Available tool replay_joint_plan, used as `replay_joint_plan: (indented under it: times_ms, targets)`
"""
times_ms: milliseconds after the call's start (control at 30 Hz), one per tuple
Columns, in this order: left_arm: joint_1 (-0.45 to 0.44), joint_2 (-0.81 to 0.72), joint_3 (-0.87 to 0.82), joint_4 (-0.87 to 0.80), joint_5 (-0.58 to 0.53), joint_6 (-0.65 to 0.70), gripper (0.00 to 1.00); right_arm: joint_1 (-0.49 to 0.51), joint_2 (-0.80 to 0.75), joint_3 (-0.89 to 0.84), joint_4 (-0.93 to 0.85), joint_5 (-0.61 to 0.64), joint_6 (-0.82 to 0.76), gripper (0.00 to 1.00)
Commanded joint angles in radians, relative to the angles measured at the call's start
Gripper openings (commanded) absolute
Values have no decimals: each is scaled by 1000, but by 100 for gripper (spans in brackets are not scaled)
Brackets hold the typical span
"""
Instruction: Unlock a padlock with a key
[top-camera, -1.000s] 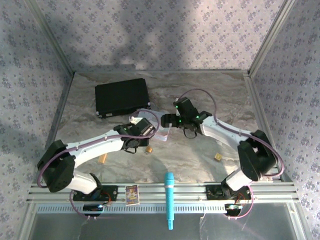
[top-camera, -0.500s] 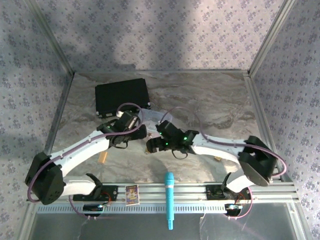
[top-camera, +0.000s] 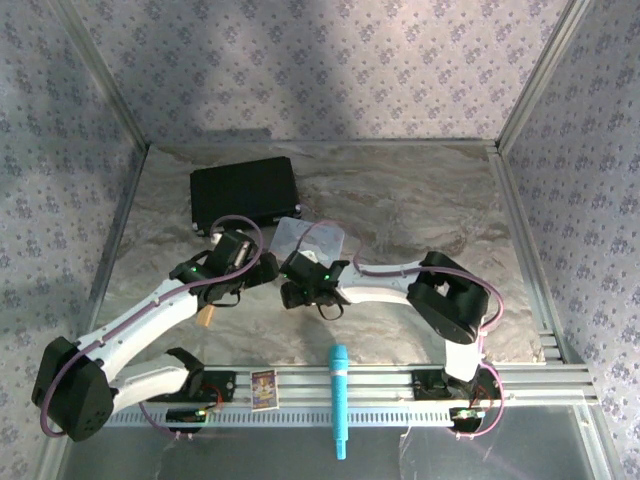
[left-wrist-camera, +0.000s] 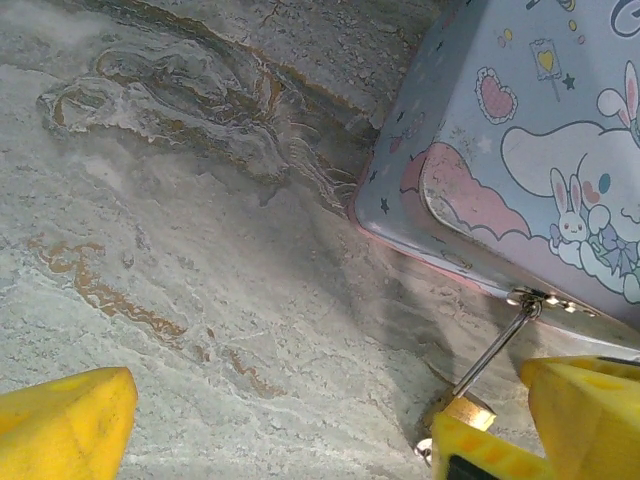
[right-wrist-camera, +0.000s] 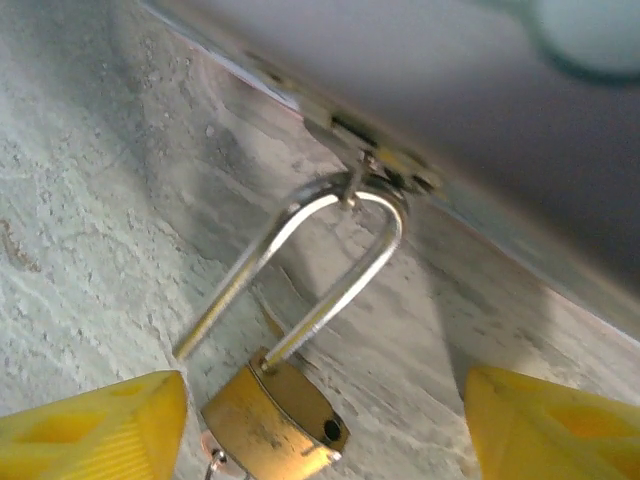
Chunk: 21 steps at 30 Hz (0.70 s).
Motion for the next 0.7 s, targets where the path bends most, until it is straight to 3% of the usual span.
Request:
replay_joint_plan:
  times_ms: [0, 200, 433, 567, 667]
  targets:
    - [4, -11, -6, 16, 5, -6, 100, 20, 36, 37, -67, 34, 17, 64]
    - [4, -13, -10, 17, -5, -8, 100, 24, 16, 0, -74, 21, 51, 49]
    - [3, -13, -16, 23, -8, -13, 100, 22, -23, -55, -43, 2, 72, 41]
    - [4, -14, -16, 24, -6, -17, 100, 21, -45, -98, -7, -25, 88, 41]
    - [4, -13, -17, 28, -7, -19, 100, 17, -55, -124, 19, -39, 89, 47]
